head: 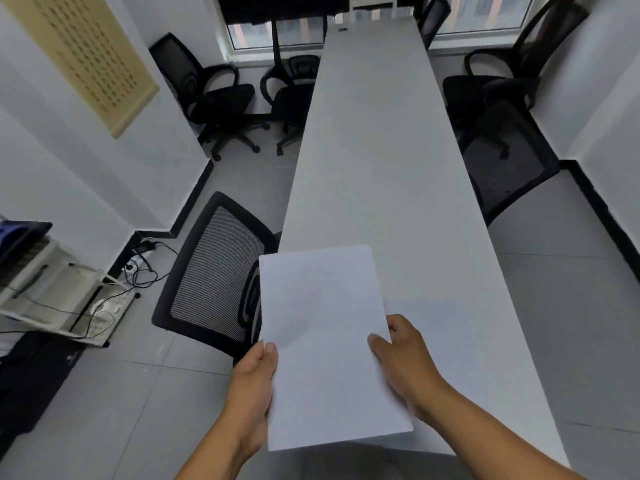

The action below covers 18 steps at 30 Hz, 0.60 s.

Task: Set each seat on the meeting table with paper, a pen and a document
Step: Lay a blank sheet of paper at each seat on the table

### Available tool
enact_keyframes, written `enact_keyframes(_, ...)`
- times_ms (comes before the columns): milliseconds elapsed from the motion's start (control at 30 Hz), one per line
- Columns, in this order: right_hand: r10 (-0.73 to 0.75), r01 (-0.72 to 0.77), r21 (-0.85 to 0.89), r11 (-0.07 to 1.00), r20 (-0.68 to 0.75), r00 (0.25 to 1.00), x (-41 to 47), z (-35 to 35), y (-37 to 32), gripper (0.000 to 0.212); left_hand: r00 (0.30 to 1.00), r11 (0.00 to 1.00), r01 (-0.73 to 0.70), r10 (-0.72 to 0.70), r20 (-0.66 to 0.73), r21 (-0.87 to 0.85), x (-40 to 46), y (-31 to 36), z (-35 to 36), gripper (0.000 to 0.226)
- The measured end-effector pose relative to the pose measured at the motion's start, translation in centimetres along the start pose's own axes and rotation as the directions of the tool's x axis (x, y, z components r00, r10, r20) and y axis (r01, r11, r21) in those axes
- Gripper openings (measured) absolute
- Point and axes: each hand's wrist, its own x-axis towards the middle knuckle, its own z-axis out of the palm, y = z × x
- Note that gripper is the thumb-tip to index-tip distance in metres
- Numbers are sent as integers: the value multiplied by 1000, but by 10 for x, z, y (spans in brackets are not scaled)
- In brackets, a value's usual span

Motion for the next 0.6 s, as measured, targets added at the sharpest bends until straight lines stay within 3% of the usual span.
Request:
enact_keyframes(267,-110,108,-44,993,-27,994,-34,71,-40,15,996,997,-78,78,33,-5,-1,31,-76,33)
enact_keyframes(600,-189,192,23,981,-98,977,-85,227,-97,12,971,973,-228,225,84,31,26,96,-247,32)
